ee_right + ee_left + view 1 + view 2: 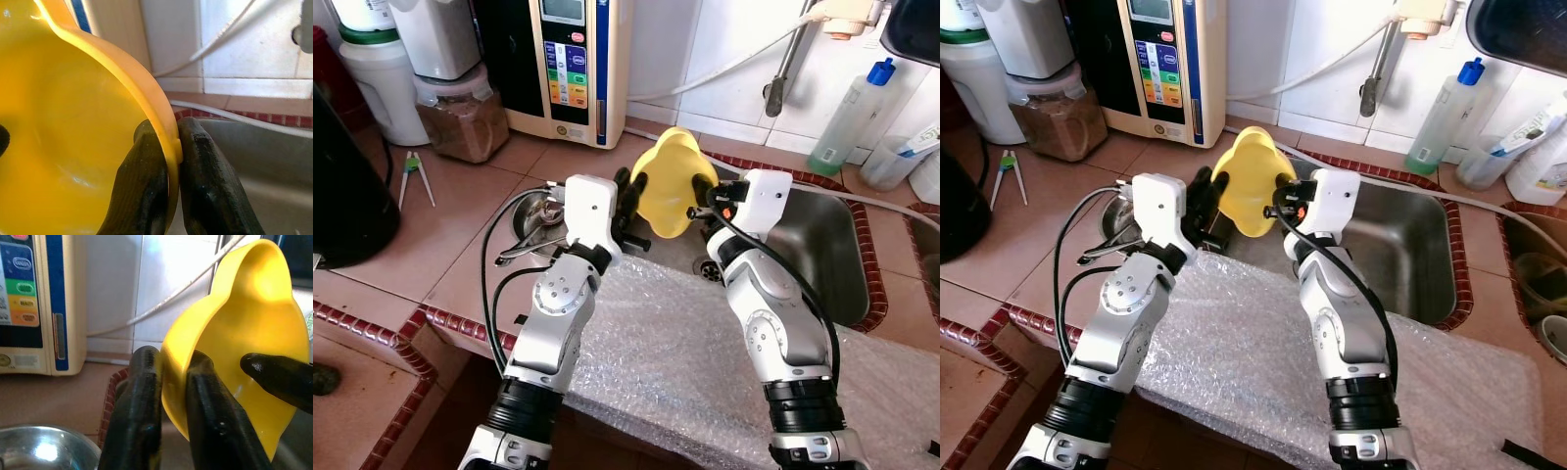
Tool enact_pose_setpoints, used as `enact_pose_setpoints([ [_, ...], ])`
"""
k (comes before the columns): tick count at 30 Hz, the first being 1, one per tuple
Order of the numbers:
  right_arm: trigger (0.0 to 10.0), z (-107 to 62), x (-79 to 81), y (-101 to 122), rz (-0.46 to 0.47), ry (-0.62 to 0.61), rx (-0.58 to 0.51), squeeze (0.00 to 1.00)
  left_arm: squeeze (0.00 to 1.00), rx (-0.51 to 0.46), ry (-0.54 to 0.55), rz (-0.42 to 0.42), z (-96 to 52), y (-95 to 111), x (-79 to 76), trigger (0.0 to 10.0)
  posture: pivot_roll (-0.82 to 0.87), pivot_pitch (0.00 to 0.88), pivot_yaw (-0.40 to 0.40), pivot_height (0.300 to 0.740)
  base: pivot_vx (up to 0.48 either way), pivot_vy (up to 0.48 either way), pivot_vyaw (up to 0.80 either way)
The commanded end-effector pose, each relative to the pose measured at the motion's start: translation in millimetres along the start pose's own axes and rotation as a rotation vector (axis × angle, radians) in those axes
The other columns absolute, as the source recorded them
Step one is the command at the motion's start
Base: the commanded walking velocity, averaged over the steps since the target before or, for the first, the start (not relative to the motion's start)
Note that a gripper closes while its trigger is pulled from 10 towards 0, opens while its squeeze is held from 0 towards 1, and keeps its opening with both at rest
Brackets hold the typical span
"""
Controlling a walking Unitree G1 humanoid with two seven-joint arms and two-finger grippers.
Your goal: Kitchen organization
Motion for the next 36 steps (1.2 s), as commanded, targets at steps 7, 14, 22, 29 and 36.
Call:
enact_pose_setpoints([
  [7, 0.0, 1.7, -29.4, -14, -0.096, -0.131, 0.056, 0.00, 1.00, 0.028, -0.044, 0.019, -3.1, 1, -0.8, 10.0, 0.01, 0.085, -0.048, 0.740, 0.000, 0.000, 0.00],
  [14, 0.0, 0.0, -40.0, -22, -0.115, -0.161, 0.072, 0.00, 1.00, 0.069, -0.073, 0.018, -4.8, -5, -2.0, 10.0, 0.00, 0.088, -0.044, 0.740, 0.000, 0.000, 0.00],
  [22, 0.0, -4.6, -78.3, -41, -0.269, -0.292, 0.176, 0.00, 1.00, 0.150, -0.185, 0.073, -7.8, -13, -12.9, 10.0, 0.01, 0.090, -0.041, 0.740, 0.000, 0.000, 0.00],
  [29, 0.0, -8.4, -106.7, -47, -0.341, -0.367, 0.227, 0.00, 1.00, 0.210, -0.257, 0.070, -12.9, -22, -22.7, 10.0, 0.01, 0.088, -0.038, 0.740, 0.000, 0.000, 0.00],
  [36, 10.0, -22.0, -123.2, -83, -0.316, -0.381, 0.420, 1.00, 1.00, 0.254, -0.281, 0.092, -15.9, -29, -24.5, 10.0, 0.01, 0.091, -0.043, 0.740, 0.000, 0.000, 0.00],
])
Point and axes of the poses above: a point about 5 cm out from each wrist's last joint towards the gripper, its own z axis pointing out of the wrist towards the gripper, its own y axis along the axis of the wrist's last joint, x = y × z, the point moved 4 cm from there along z, pointing out of the wrist towards the gripper, and after that the axes turned 11 degrees about -z, right-handed, at the moved point
